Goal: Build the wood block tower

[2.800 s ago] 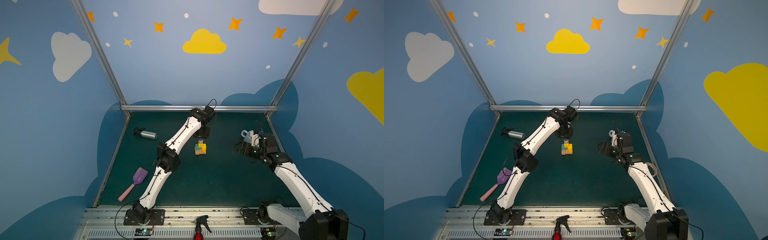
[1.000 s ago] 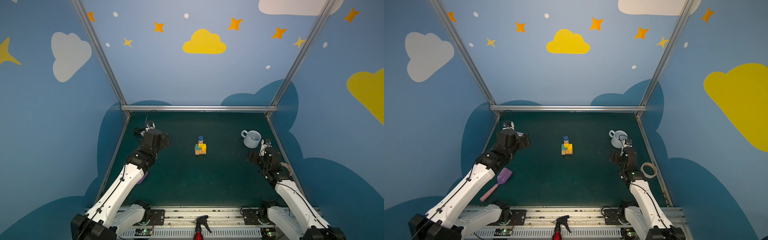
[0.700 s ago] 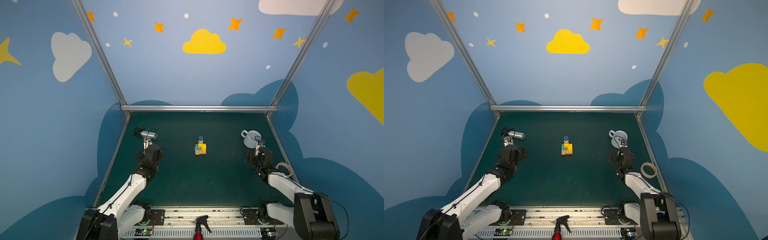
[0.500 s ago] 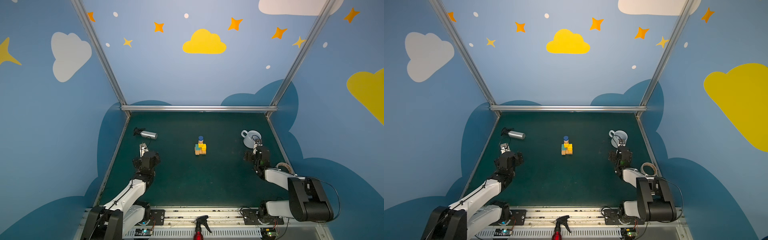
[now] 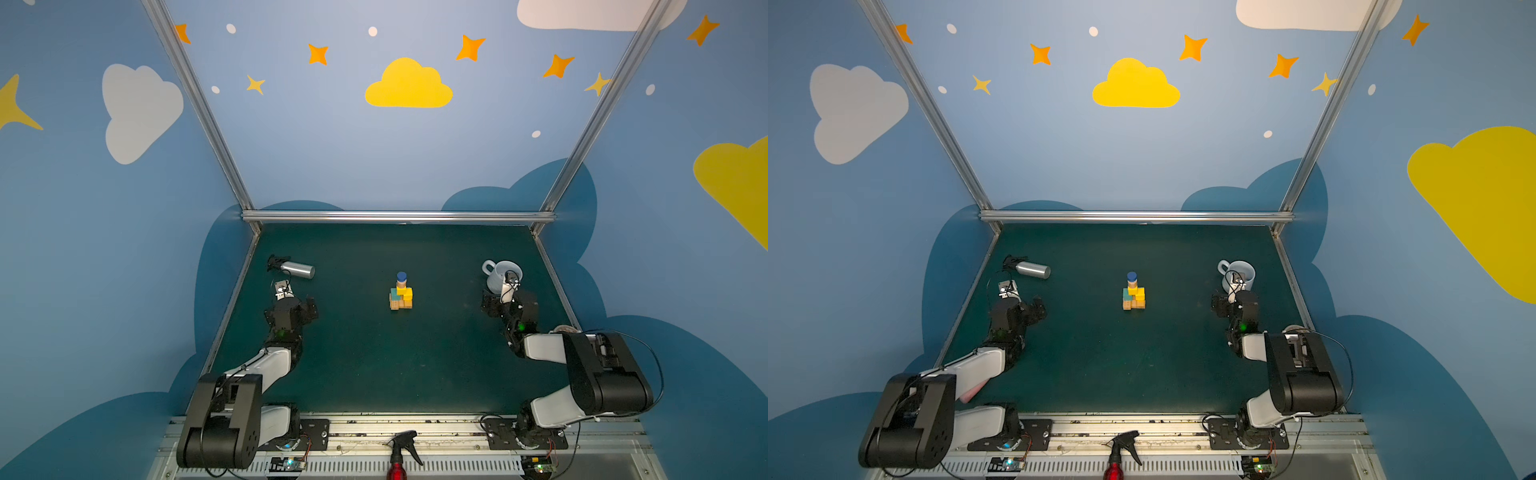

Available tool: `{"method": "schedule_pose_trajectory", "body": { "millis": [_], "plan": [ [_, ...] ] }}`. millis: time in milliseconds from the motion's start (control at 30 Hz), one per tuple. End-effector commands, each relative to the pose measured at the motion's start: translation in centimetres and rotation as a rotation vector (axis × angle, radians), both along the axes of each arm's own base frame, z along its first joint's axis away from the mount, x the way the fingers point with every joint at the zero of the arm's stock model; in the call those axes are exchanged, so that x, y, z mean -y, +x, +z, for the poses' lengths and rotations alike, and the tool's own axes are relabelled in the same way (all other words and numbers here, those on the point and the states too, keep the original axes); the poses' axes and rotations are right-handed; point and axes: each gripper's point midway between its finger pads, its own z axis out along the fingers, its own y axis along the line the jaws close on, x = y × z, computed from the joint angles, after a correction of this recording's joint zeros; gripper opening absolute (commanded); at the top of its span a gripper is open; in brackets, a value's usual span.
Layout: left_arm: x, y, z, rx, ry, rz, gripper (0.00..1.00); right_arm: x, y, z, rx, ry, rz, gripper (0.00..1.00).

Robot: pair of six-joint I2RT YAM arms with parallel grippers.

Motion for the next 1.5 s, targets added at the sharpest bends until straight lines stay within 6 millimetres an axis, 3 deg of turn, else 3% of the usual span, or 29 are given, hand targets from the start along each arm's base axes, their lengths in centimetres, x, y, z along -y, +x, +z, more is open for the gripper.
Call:
{"method": "schedule_pose_trajectory", "body": {
  "millis": [0, 233, 433, 600, 1467],
  "plan": [
    [1.1, 2.2, 1.4, 0.034, -0.006, -0.087, 1.00, -0.1, 0.3, 0.6, 0.036, 0.009, 0.016, 0.94],
    [2.9, 2.4, 1.7, 0.112, -0.064, -0.188, 0.99, -0.1, 0.3, 0.6, 0.032, 0.013, 0.020, 0.94],
    [3.7, 3.7, -0.9, 0.066, -0.080, -0.231, 1.00, -0.1, 0.4, 0.7, 0.035, 0.015, 0.021, 0.94],
    [2.3, 4.3, -1.2, 0.050, -0.110, -0.165, 1.00, -0.1, 0.4, 0.5, 0.029, 0.017, 0.020, 0.94],
    [2.2, 4.2, -1.3, 0.042, -0.108, -0.158, 1.00, 0.3, 0.5, 0.6, 0.027, 0.035, 0.018, 0.94]
  ]
}}
